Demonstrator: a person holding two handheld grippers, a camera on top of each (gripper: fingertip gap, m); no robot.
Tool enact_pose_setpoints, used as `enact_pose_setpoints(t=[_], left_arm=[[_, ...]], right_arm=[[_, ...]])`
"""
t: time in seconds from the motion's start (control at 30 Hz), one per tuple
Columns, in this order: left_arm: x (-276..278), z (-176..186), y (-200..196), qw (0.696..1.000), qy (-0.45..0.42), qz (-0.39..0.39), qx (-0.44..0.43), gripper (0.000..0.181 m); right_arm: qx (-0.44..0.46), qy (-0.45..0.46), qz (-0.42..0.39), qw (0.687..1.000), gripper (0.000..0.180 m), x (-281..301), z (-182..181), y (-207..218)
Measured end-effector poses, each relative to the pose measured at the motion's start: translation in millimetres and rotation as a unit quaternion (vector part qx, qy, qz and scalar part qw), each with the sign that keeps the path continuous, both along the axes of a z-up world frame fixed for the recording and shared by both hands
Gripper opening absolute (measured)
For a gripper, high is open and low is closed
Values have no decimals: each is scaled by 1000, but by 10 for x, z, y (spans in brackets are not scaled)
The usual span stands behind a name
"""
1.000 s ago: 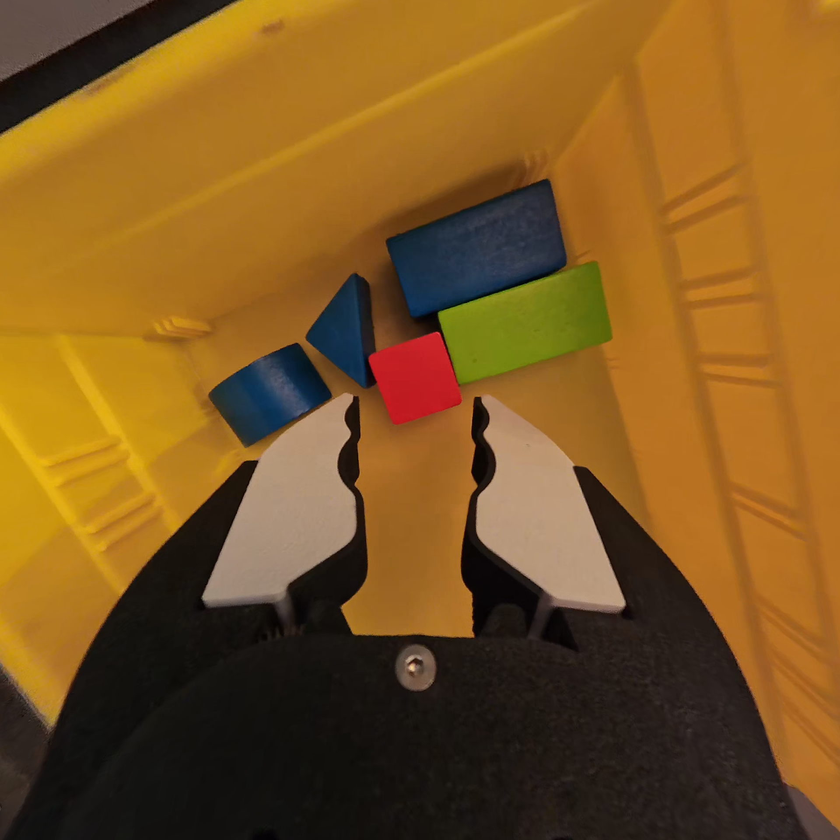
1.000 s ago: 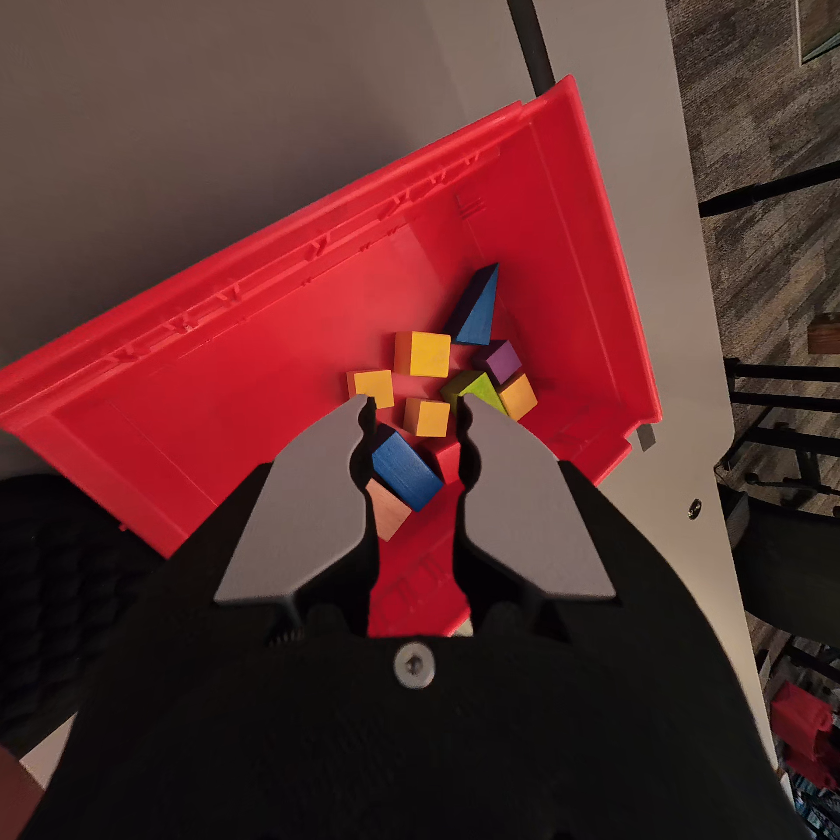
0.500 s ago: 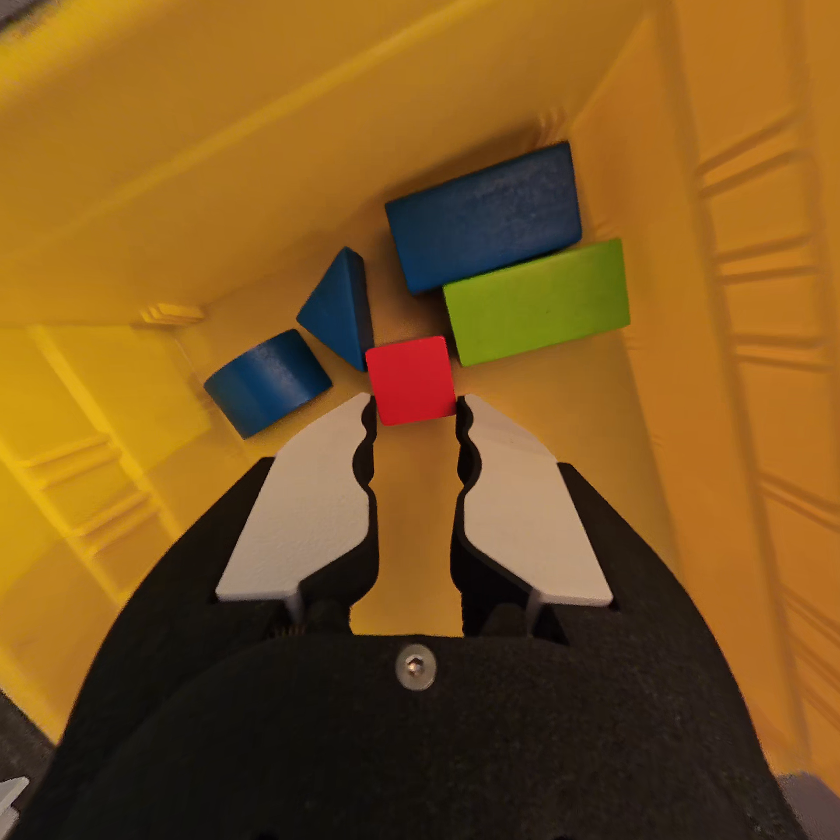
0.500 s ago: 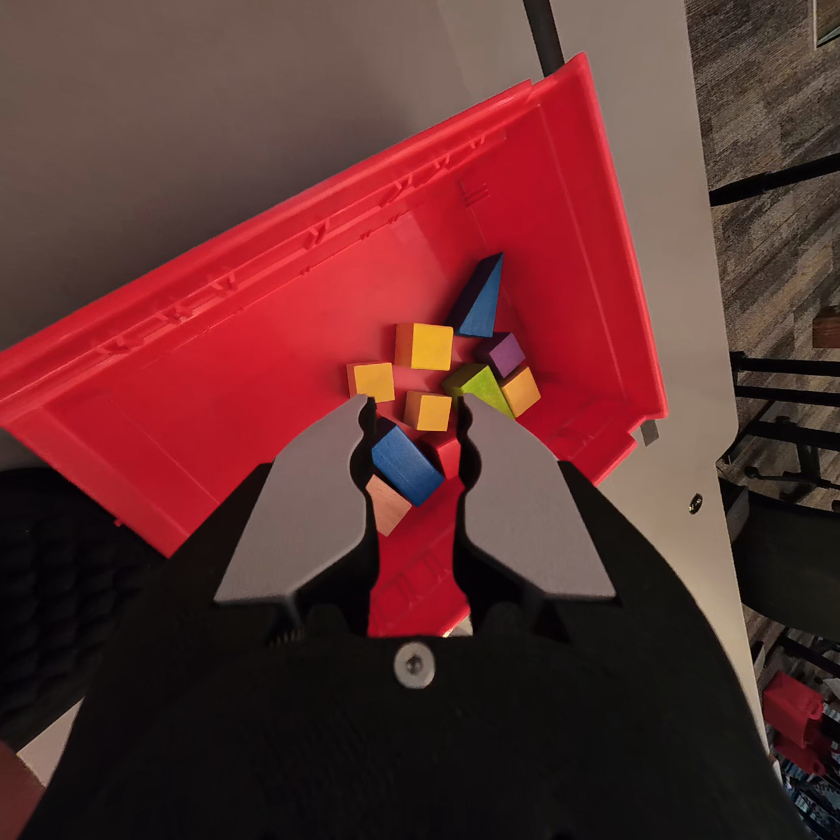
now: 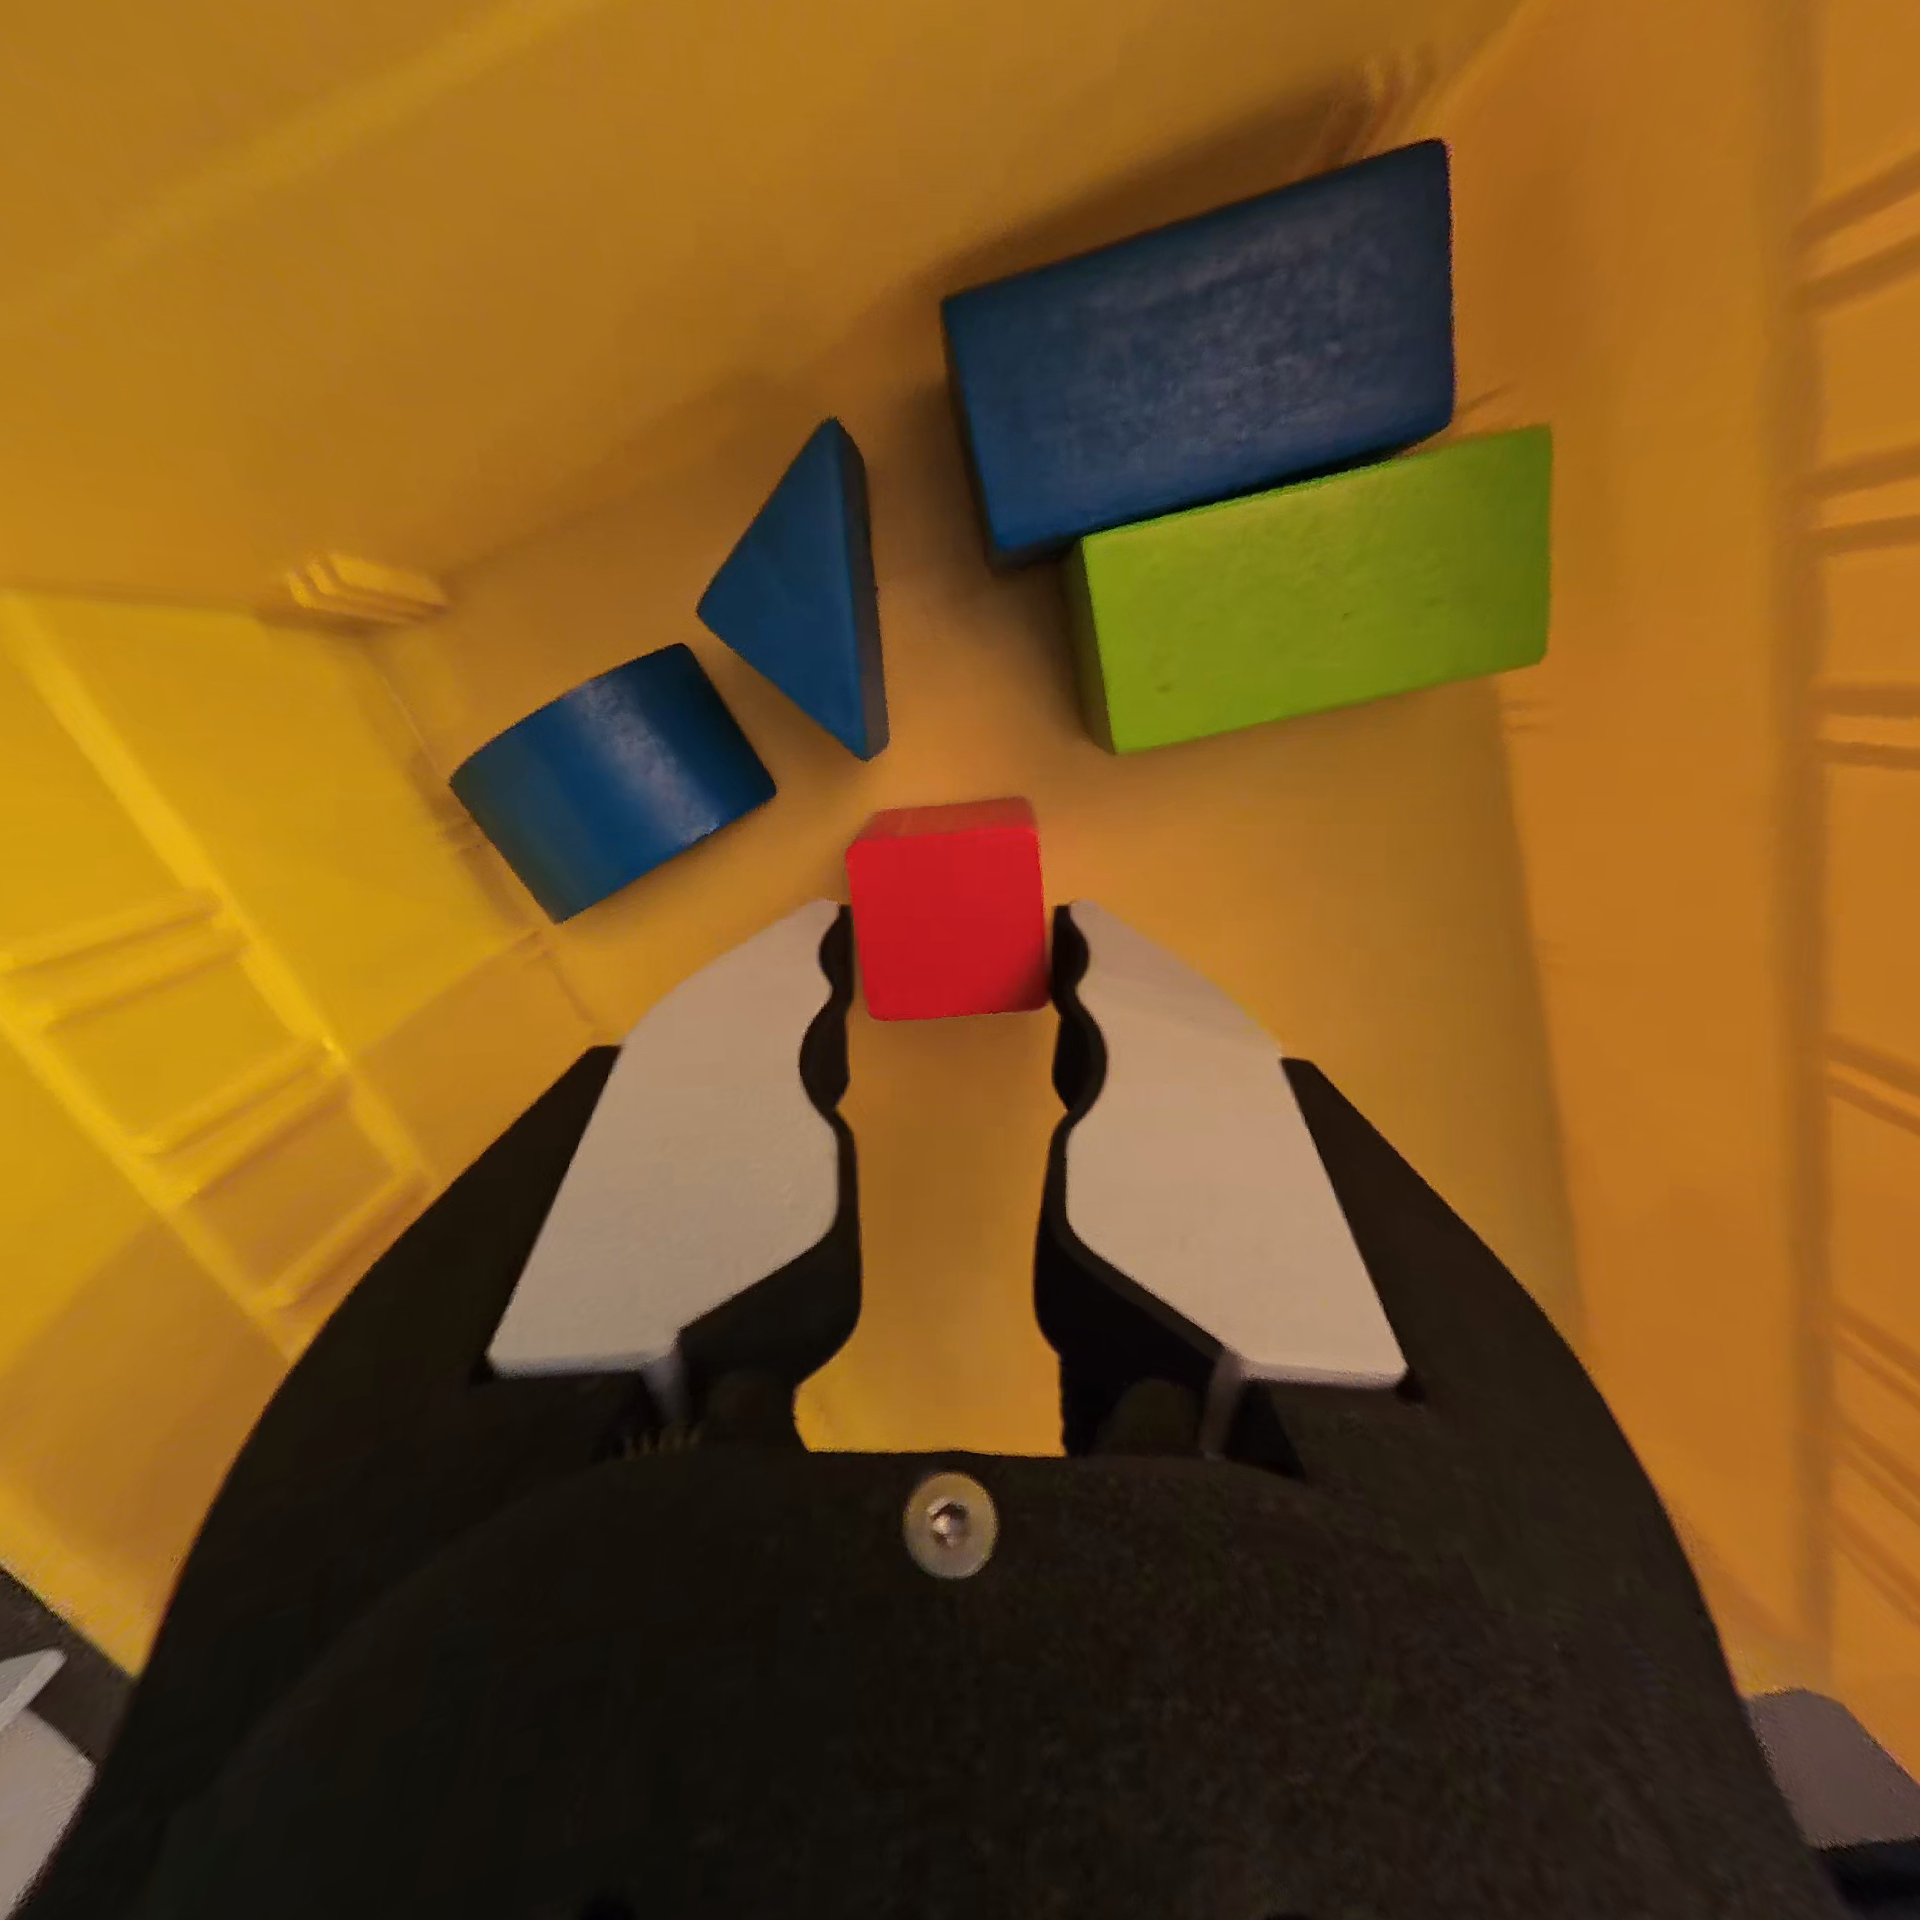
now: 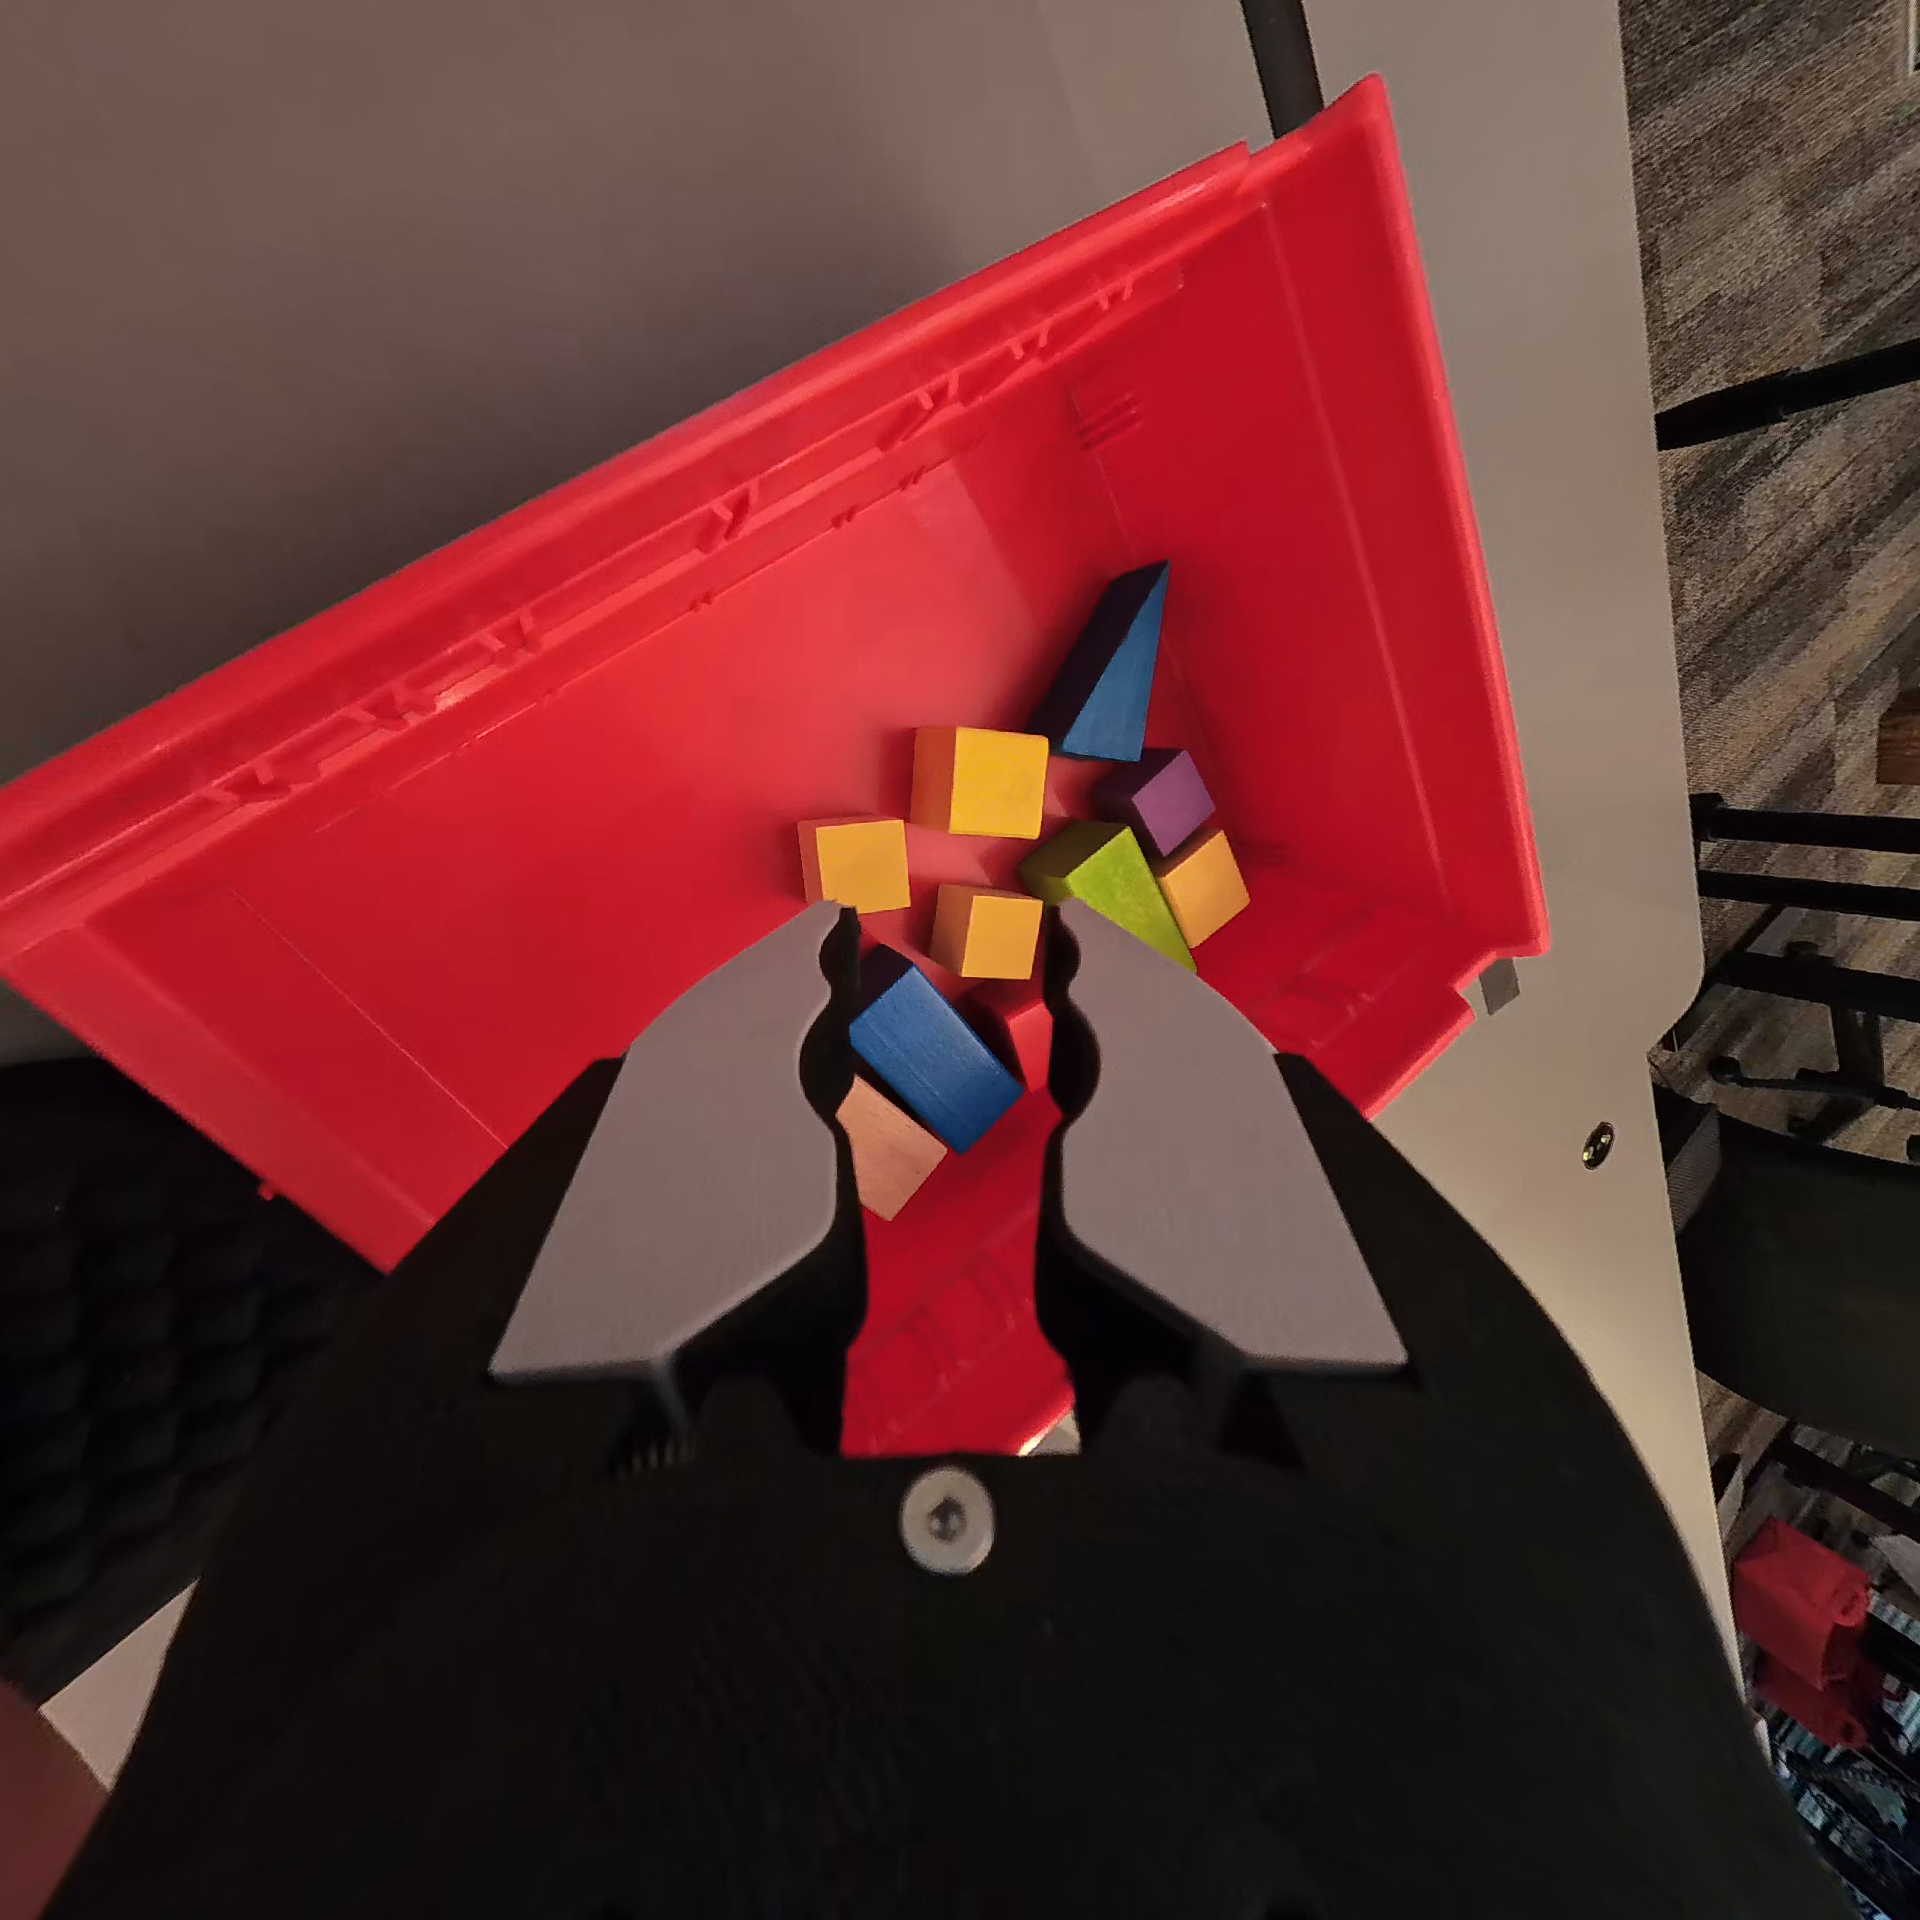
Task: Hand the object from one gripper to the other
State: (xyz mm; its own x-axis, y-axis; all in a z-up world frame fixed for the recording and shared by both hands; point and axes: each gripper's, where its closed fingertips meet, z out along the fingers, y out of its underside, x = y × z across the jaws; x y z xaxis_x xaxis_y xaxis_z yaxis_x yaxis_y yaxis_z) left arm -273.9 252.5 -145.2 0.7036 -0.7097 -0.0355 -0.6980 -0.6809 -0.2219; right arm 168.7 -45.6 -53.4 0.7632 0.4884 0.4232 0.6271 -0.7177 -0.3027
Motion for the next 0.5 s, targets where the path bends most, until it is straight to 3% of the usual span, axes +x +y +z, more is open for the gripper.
enact_pose_setpoints(t=[0.23, 0.4, 0.5], left_arm=[[-12, 110, 20, 1000, -15, -6, 11, 34], [42, 592, -63, 993, -117, -14, 26, 34], [290, 1084, -308, 970, -233, -65, 31, 34]], right_arm=[[35, -26, 2, 999, 35, 23, 140, 74], [185, -70, 45, 979, 35, -211, 693, 387], [313, -69, 88, 943, 36, -602, 1123, 640]])
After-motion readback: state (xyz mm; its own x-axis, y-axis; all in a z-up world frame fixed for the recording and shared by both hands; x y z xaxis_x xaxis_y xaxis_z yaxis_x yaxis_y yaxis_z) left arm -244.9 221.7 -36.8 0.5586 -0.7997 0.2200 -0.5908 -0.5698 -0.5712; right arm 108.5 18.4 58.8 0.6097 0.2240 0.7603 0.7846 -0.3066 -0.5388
